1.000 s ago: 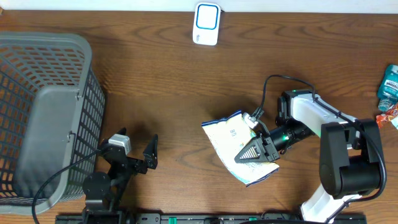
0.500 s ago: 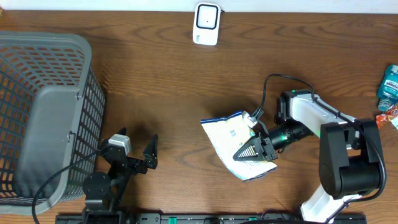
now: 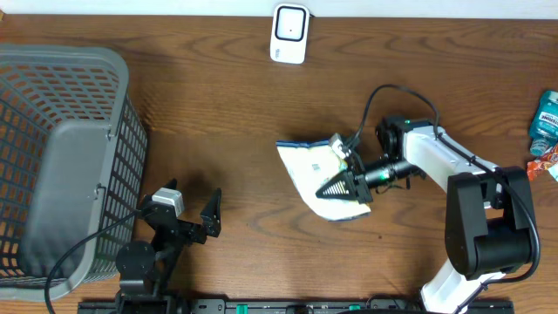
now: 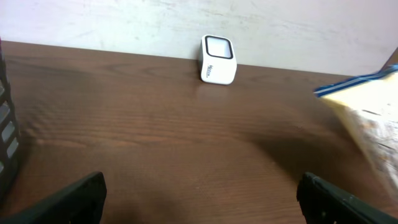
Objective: Scan the item barcode
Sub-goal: 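Grasp the snack bag and drag it rightward with the right gripper, then lift the snack bag and hold it in front of the white scanner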
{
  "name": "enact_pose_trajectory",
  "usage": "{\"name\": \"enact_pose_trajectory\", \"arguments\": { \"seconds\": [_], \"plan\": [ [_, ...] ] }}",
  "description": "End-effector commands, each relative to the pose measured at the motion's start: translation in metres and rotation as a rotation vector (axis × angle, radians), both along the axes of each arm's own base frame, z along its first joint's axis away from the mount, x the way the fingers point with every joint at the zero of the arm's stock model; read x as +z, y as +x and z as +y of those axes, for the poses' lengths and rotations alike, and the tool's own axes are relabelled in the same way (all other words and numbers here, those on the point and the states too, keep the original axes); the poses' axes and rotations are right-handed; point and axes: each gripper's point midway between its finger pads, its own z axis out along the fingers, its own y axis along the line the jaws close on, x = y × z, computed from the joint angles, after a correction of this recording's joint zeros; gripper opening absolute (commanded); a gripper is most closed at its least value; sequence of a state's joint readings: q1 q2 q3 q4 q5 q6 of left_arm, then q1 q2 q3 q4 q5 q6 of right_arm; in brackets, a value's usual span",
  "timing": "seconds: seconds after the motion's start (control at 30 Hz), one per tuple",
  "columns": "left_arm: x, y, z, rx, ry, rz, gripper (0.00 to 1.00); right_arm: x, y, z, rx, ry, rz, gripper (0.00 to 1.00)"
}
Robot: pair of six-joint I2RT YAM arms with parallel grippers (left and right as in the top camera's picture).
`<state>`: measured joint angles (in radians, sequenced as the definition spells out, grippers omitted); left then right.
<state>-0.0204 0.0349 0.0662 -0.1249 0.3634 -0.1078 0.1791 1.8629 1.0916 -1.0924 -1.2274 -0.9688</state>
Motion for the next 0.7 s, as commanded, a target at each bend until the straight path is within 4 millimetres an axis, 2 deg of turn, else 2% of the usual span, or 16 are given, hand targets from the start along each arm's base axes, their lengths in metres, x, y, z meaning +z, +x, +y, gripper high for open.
{"name": "enact_pose_trajectory", "arguments": {
  "seconds": [0.0,0.23,0.47,0.67],
  "plan": [
    [-0.014,-0.001,0.0,0.002,-0.005,0.04,0.98,0.011,0.011,0.004,-0.045,-0.059,0.084,0.01],
    [-0.014,-0.001,0.0,0.002,-0.005,0.04,0.98,0.038,0.043,0.008,-0.078,-0.078,0.024,0.02],
    [-0.014,-0.001,0.0,0.002,-0.005,0.04,0.98,0.057,0.083,0.004,-0.17,-0.254,-0.037,0.02],
    [-0.014,-0.001,0.0,0.002,-0.005,0.04,0.98,0.082,0.098,0.014,-0.191,-0.274,-0.099,0.02]
  ]
}}
